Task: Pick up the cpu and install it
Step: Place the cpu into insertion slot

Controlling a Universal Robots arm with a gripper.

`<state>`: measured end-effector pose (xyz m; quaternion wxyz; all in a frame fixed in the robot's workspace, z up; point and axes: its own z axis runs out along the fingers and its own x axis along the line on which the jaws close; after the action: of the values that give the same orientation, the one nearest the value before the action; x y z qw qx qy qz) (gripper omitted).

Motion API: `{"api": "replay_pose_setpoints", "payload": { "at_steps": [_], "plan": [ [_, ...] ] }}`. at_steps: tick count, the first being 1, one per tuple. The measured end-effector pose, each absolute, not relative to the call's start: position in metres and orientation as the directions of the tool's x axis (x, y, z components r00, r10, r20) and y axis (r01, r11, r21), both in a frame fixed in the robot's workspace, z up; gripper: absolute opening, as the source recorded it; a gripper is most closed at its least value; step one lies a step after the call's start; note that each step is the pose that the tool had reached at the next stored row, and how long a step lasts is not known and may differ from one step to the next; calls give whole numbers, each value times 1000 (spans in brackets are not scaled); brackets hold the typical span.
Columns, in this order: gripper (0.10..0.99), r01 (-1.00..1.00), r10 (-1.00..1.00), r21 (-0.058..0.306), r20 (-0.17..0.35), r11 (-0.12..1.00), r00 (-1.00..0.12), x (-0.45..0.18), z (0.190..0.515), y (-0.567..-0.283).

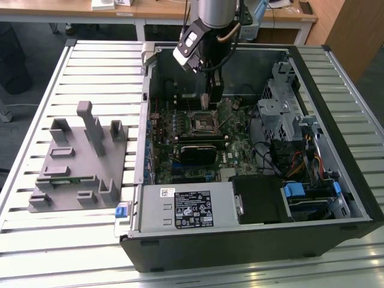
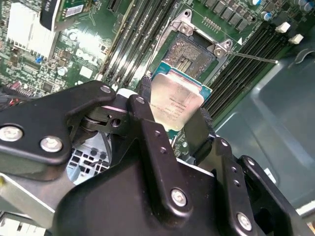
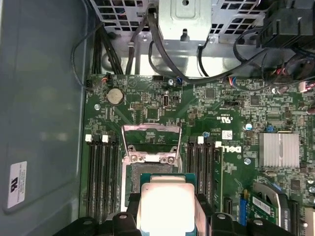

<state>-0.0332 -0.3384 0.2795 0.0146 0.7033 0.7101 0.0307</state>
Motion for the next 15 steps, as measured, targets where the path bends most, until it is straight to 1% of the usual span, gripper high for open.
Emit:
{"api": "replay_pose_setpoints", "payload": {
  "at_steps": [15],
  "plan": [
    [522, 998, 1000, 64, 22, 19, -20, -36, 256, -334]
  ]
}}
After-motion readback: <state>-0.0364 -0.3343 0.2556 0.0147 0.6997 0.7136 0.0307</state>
